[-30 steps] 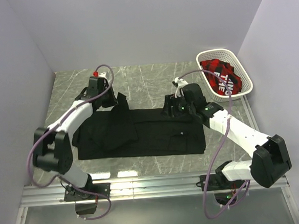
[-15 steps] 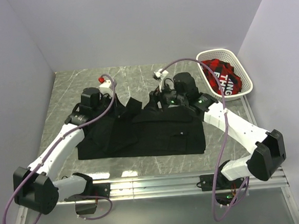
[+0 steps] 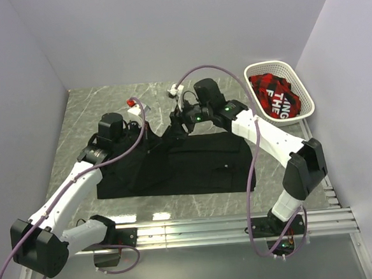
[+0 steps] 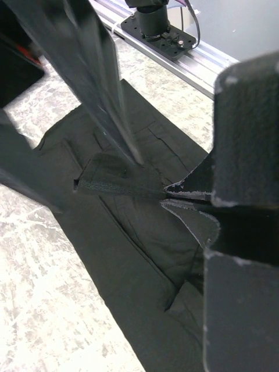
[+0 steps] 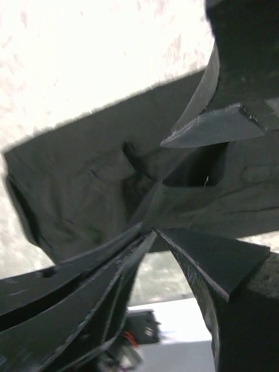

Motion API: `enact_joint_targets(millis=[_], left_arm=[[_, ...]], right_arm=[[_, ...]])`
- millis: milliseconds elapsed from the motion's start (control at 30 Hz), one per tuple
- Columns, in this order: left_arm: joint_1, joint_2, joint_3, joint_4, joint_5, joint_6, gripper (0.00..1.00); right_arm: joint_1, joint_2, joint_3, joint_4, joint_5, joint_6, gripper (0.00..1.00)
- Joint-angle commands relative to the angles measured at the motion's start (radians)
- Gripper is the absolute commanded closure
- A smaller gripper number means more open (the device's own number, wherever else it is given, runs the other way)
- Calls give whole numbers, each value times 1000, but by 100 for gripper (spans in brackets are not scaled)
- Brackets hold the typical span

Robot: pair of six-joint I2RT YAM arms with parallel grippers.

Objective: Fold and stack the long sleeve shirts
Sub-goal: Fold the shirt

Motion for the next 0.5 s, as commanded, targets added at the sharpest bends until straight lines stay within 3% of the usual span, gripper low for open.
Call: enact_joint_targets(millis=[0, 67, 167, 200, 233, 267, 367, 400, 467], left_arm=[[-5, -29, 5, 38, 36, 37, 99], [-7, -30, 3, 41, 36, 40, 99], [-5, -35, -6, 51, 25, 41, 99], [-7, -35, -7, 54, 18, 40, 99], [-7, -35, -12, 62, 7, 29, 97], [-7, -30, -13, 62, -19, 23, 93], [-5, -35, -23, 71, -83, -14, 60], [-4, -40, -29, 77, -105, -23, 38], [-5, -50, -46, 85, -190, -48, 26]], right_arm=[[23, 21, 47, -88, -76, -63, 39], [25, 25, 43, -100, -113, -77, 45], [28, 31, 34, -139, -147, -94, 69], [29, 22, 21, -148, -156, -92, 92], [29, 15, 11, -148, -156, -85, 100], [31, 2, -2, -145, -162, -82, 100], [46, -63, -66, -124, -159, -65, 100], [51, -99, -98, -117, -150, -60, 100], [65, -146, -127, -125, -129, -54, 100]])
